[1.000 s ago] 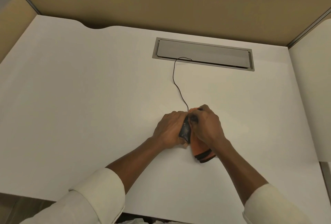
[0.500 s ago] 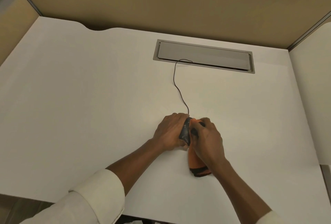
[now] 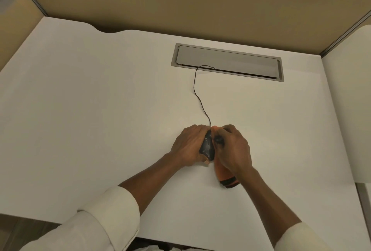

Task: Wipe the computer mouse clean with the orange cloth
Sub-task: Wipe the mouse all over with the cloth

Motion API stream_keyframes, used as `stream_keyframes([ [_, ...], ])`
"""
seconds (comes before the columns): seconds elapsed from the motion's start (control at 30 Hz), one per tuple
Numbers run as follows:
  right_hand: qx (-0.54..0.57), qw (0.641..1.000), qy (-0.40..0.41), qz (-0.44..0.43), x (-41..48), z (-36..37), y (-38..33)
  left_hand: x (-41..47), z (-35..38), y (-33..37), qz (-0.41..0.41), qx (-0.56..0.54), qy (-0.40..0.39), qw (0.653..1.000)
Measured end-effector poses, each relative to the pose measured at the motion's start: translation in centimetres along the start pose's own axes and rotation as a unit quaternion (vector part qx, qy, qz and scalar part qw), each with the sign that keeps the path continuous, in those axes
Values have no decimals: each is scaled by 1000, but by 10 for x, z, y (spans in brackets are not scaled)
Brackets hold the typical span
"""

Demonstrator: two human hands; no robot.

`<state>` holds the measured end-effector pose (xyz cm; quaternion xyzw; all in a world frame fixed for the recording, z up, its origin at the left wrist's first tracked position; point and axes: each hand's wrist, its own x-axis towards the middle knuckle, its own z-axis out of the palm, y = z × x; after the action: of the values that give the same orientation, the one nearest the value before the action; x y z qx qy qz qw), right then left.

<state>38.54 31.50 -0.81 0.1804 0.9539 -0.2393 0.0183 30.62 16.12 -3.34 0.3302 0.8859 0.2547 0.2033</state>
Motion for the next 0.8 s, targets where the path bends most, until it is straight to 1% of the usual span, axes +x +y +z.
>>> stream_keyframes([
  [0.17, -22, 999, 19, -28, -59, 10, -13, 0, -2, -1, 1, -6, 7, 1000],
  [0.33, -55, 998, 9, -32, -78, 17, -19, 0, -2, 0, -10, -3, -7, 1000],
  [0.43, -50, 999, 18, -12, -67, 15, -18, 0, -3, -1, -2, -2, -1, 1000],
  [0.57, -20, 999, 29, 21, -32, 9, -9, -1, -4, 0, 11, -5, 6, 1000],
  [0.8, -13, 1000, 1, -1, 27, 0, 10, -1, -2, 0, 14, 6, 0, 1000],
])
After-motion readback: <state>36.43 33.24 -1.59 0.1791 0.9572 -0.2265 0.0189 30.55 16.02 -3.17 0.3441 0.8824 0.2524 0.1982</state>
